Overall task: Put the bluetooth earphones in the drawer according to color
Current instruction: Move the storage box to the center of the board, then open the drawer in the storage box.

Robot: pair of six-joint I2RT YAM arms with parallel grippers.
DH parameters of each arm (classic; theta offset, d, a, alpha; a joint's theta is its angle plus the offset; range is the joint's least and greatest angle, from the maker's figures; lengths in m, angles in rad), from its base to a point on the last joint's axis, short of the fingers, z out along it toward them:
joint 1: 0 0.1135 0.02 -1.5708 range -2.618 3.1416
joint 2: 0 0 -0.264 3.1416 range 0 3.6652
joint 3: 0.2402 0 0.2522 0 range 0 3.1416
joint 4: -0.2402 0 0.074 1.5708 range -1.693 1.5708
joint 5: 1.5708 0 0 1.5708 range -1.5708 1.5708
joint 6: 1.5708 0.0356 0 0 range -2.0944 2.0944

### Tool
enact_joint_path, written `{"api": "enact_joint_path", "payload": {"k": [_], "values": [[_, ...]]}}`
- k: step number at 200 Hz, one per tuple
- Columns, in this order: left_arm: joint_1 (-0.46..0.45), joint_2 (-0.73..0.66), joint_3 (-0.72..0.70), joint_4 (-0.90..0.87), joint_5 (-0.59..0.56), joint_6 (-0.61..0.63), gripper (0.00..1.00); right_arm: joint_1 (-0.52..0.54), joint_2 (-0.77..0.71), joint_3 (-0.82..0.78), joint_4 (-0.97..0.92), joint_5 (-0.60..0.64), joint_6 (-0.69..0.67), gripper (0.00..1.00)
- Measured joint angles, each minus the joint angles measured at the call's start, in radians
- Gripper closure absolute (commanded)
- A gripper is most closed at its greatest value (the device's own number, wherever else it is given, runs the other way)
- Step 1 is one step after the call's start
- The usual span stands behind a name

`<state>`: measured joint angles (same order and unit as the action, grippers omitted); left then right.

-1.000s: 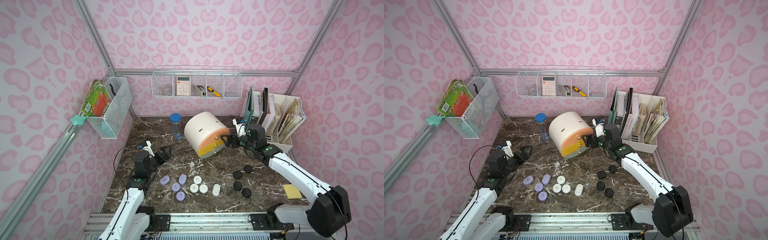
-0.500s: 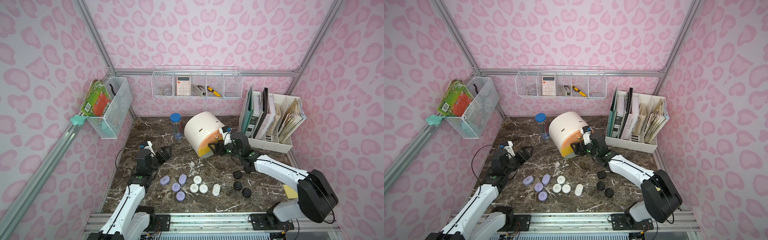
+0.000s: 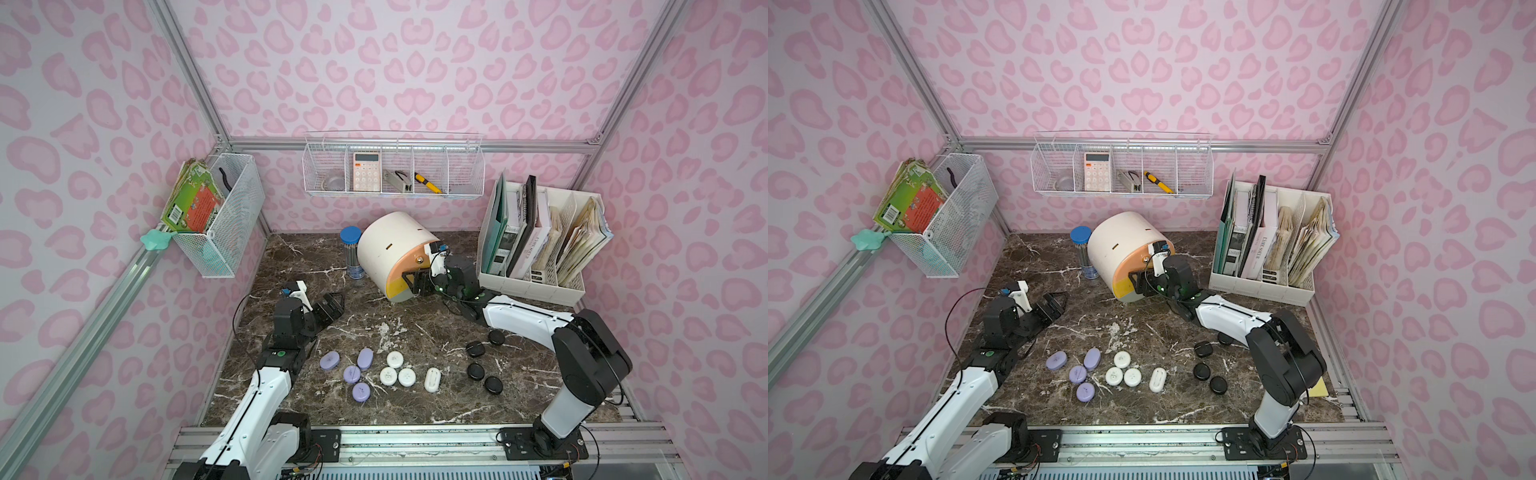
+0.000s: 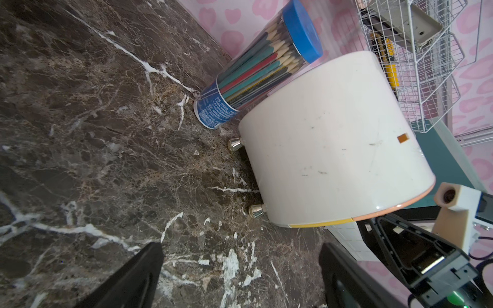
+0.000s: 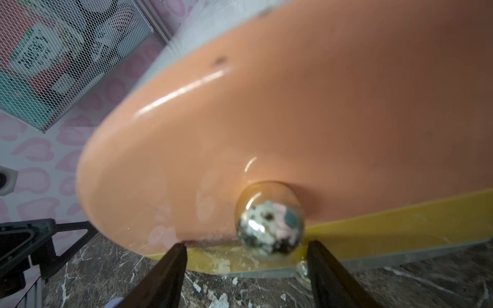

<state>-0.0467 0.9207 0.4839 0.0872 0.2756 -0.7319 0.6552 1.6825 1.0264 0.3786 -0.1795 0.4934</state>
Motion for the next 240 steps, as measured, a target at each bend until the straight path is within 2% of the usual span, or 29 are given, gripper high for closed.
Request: {"api": "enact_joint_path", "payload": {"k": [31, 66, 104, 149, 190, 240], "values": [[-0.004, 0.023, 0.006, 0.013, 0.006, 0.006, 0.06, -0.01, -0.114, -0.091, 0.001, 0.014, -0.008, 0.2], [-0.023, 0.056, 0.018, 0.02, 0.019, 0.011, 0.07, -0.074, -0.19, -0.19, 0.008, 0.016, -0.02, 0.18], [-0.065, 0.097, 0.035, 0.022, 0.013, 0.029, 0.07, -0.17, -0.217, -0.29, 0.061, -0.077, -0.009, 0.2], [-0.157, 0.154, 0.085, 0.017, -0.034, 0.064, 0.09, -0.216, -0.197, -0.242, 0.089, -0.19, 0.006, 0.25], [-0.225, 0.194, 0.123, 0.008, -0.087, 0.107, 0.09, -0.215, -0.137, -0.114, 0.073, -0.251, -0.002, 0.43], [-0.264, 0.213, 0.145, -0.029, -0.134, 0.139, 0.09, -0.19, -0.059, 0.003, 0.009, -0.267, -0.02, 0.53]]}}
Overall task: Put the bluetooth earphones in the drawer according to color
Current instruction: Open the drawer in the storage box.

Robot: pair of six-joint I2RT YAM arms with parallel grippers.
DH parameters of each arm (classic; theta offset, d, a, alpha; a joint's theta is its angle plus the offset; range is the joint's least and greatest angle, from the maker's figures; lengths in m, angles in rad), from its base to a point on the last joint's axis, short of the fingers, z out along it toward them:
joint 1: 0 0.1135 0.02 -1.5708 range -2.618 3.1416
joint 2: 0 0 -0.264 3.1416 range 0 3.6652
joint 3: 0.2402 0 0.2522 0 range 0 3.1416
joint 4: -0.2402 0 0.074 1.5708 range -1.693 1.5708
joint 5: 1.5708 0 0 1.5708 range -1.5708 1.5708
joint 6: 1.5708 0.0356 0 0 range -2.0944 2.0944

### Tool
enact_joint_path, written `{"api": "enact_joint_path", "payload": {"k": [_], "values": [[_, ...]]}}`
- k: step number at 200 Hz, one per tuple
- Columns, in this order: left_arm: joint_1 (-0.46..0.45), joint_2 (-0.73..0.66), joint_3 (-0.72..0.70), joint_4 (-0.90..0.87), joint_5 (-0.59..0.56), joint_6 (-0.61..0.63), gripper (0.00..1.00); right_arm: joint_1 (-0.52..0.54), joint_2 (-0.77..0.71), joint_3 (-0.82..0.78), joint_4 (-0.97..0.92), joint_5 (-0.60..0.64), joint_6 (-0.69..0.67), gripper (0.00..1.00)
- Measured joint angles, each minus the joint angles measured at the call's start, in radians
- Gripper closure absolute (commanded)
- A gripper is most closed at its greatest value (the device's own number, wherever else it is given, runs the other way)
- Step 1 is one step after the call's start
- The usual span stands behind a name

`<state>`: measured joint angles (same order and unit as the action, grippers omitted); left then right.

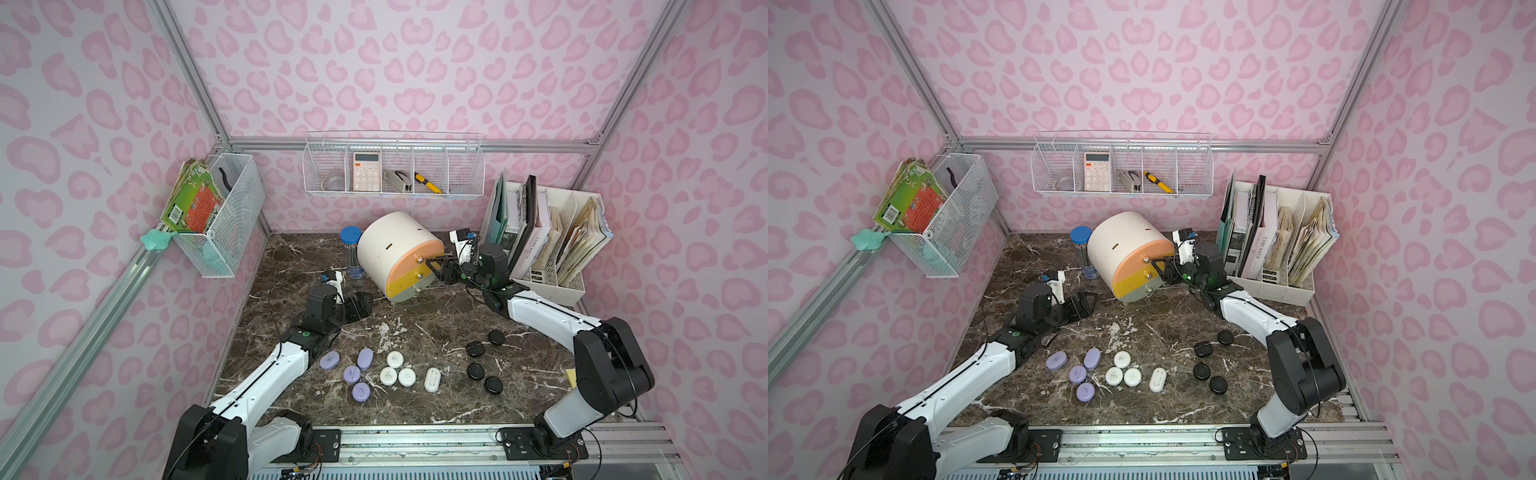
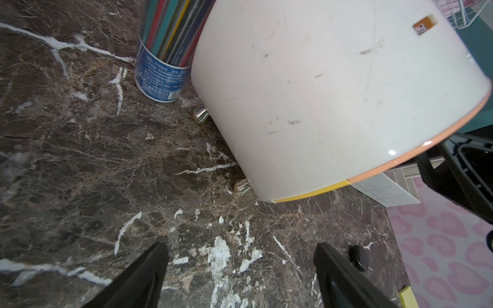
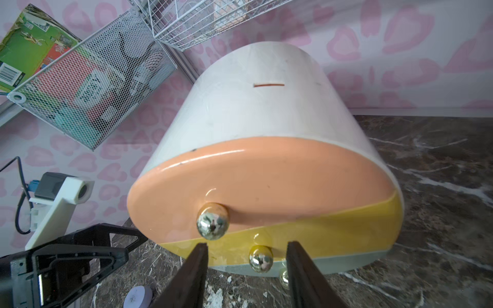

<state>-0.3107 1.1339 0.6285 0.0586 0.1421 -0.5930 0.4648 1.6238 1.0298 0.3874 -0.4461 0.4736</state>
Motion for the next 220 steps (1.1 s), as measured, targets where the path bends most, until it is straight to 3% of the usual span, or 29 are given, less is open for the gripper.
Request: {"api": "enact_joint_path", "payload": {"k": [28, 64, 173, 220], "values": [[-0.004, 0.005, 0.003, -0.005, -0.016, 0.011, 0.09, 0.024, 0.031, 0.037, -0.019, -0.006, -0.001, 0.56], [-0.006, 0.005, 0.005, -0.005, -0.023, 0.017, 0.09, 0.05, 0.055, 0.082, -0.044, 0.004, -0.006, 0.66], [-0.01, -0.013, 0.006, -0.02, -0.048, 0.02, 0.09, 0.105, 0.095, 0.204, -0.195, 0.153, -0.006, 0.83], [-0.01, -0.023, 0.006, -0.032, -0.052, 0.02, 0.09, 0.124, 0.097, 0.229, -0.24, 0.201, -0.007, 0.96]]}}
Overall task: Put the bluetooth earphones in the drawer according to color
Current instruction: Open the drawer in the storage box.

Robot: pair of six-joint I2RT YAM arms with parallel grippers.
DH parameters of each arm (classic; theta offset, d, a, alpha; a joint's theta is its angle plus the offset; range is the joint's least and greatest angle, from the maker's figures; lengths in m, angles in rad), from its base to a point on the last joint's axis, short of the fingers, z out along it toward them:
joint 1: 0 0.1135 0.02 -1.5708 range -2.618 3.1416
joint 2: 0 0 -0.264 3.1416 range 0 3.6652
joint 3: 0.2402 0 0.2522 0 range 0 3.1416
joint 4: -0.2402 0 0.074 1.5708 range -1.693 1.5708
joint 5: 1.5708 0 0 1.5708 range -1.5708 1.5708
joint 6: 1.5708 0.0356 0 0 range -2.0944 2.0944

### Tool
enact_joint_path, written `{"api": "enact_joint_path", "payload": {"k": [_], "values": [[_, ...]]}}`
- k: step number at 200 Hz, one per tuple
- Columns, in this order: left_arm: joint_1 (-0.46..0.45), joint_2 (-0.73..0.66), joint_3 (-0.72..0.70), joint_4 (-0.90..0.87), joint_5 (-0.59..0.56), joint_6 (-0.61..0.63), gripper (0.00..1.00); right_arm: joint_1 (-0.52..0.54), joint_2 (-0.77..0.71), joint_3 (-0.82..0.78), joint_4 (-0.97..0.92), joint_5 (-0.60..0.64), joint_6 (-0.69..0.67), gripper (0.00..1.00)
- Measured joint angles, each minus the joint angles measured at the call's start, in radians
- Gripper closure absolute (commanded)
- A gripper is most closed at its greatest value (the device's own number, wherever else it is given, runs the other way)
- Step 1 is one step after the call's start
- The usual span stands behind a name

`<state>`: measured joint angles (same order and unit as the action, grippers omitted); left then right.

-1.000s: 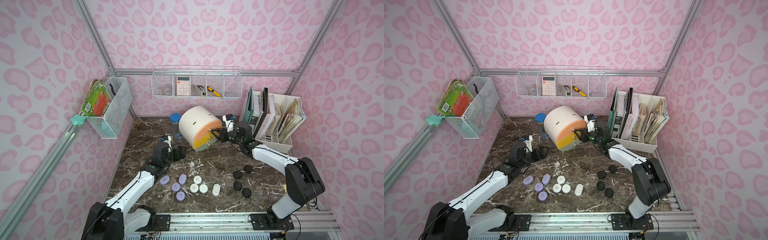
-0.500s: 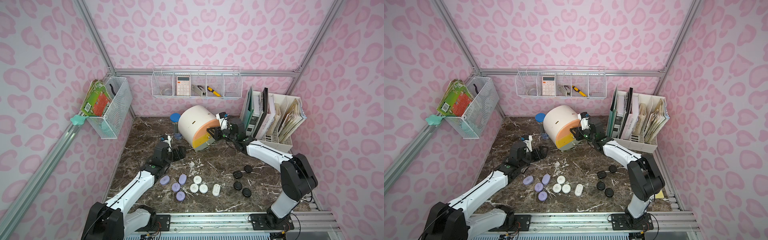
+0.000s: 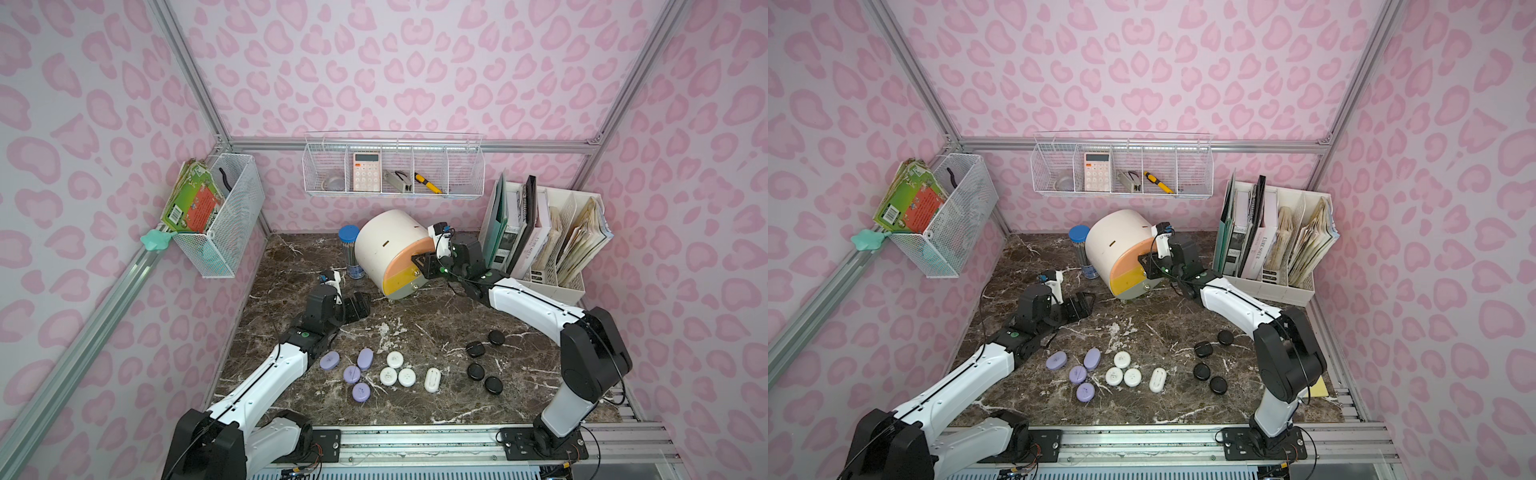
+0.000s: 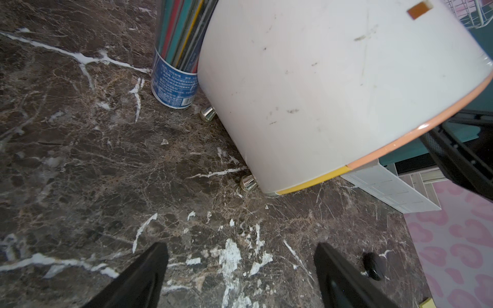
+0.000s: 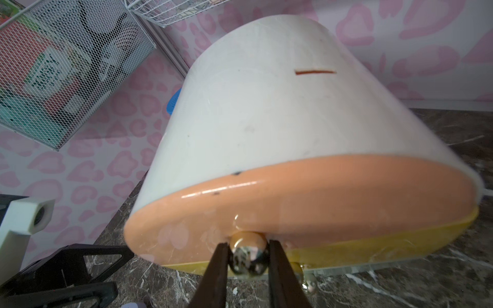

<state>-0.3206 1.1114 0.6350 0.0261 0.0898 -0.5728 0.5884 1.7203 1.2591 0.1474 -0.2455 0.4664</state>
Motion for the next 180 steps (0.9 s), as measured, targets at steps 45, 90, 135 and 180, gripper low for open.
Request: {"api": "enact_joint_path", "payload": {"k": [45, 90, 135, 180], "values": [[-0.001, -0.017, -0.001, -0.009, -0.007, 0.0, 0.09, 0.021, -0.049, -0.043, -0.026, 0.065, -0.003, 1.0], [-0.001, -0.026, -0.002, -0.009, -0.022, 0.0, 0.09, 0.024, -0.158, -0.156, -0.021, 0.08, -0.004, 1.0], [-0.001, -0.038, -0.005, -0.011, -0.037, 0.0, 0.09, 0.025, -0.29, -0.284, -0.026, 0.084, -0.004, 1.0], [-0.001, -0.053, -0.012, -0.013, -0.051, 0.0, 0.09, 0.026, -0.39, -0.375, -0.04, 0.086, -0.003, 0.99]]}}
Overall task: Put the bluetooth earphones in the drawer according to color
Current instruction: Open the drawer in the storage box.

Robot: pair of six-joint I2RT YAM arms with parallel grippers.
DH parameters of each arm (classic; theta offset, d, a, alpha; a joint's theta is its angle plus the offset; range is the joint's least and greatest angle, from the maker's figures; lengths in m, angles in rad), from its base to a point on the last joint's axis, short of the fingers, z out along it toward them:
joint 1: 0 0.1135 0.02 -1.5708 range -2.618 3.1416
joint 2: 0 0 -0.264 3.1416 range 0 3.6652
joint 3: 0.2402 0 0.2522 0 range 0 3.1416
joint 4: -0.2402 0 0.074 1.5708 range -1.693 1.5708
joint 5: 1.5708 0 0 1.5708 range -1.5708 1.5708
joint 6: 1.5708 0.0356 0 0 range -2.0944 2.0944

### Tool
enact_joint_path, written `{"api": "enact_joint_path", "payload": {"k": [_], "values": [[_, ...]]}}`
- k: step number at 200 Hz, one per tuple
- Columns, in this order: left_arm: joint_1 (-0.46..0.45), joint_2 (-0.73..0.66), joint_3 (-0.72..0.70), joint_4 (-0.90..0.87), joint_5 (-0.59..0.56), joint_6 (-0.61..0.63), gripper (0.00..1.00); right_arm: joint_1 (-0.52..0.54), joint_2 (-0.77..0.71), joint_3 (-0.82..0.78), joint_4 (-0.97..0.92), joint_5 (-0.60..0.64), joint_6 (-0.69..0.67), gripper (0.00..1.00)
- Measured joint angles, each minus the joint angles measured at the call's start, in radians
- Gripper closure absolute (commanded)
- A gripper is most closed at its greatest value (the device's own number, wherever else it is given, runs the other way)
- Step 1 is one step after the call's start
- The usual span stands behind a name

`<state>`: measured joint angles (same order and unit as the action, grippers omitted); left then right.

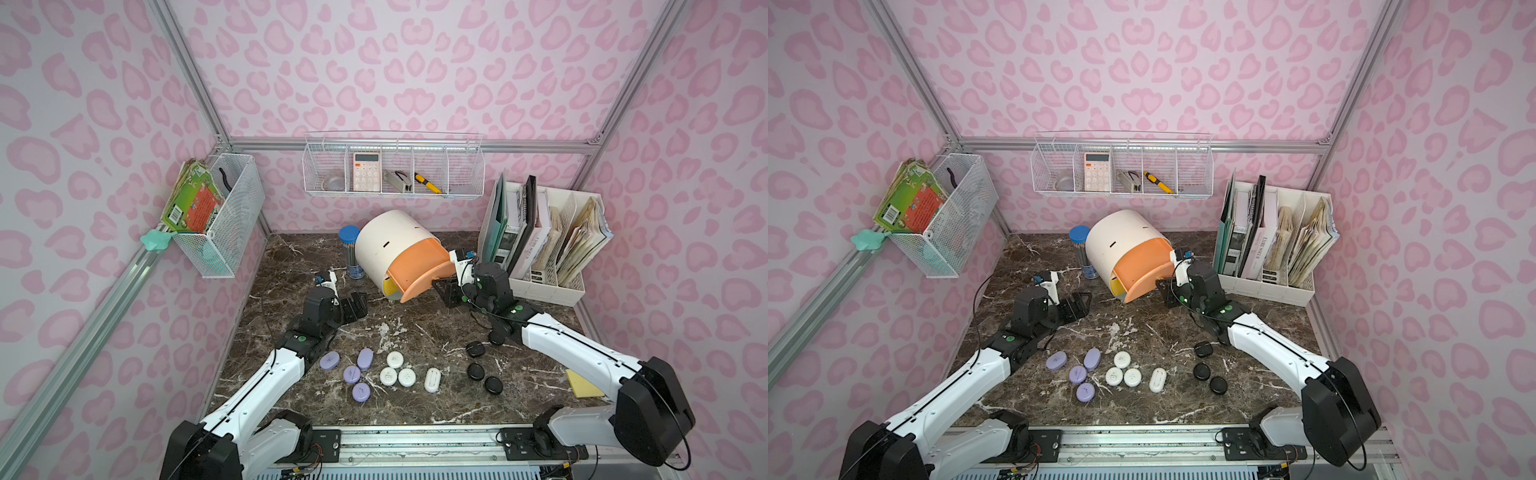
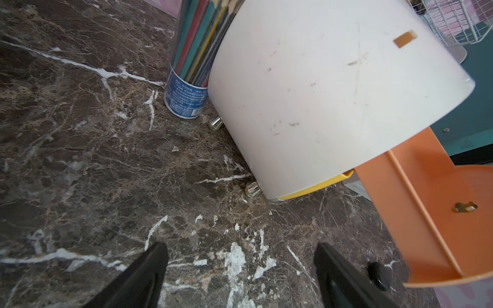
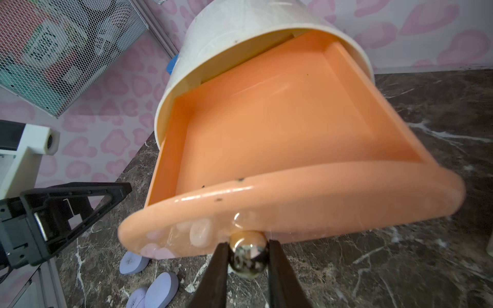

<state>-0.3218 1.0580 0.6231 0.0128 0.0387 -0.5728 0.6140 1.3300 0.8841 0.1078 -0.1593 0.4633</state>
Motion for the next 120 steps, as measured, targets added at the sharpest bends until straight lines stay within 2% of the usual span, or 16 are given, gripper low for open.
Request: {"api": "enact_joint_path", "payload": {"k": [43, 97, 120], "values": [[0.0, -0.022, -0.007, -0.002, -0.009, -0.001, 0.09, 0.001, -0.04, -0.032, -0.021, 0.0, 0.0, 0.9], [0.0, -0.071, -0.029, -0.002, -0.017, -0.027, 0.09, 0.006, -0.103, -0.063, -0.035, 0.009, -0.005, 0.43], [0.0, -0.081, -0.034, -0.003, -0.019, -0.035, 0.09, 0.016, -0.151, -0.107, -0.044, 0.015, -0.008, 0.32]]}}
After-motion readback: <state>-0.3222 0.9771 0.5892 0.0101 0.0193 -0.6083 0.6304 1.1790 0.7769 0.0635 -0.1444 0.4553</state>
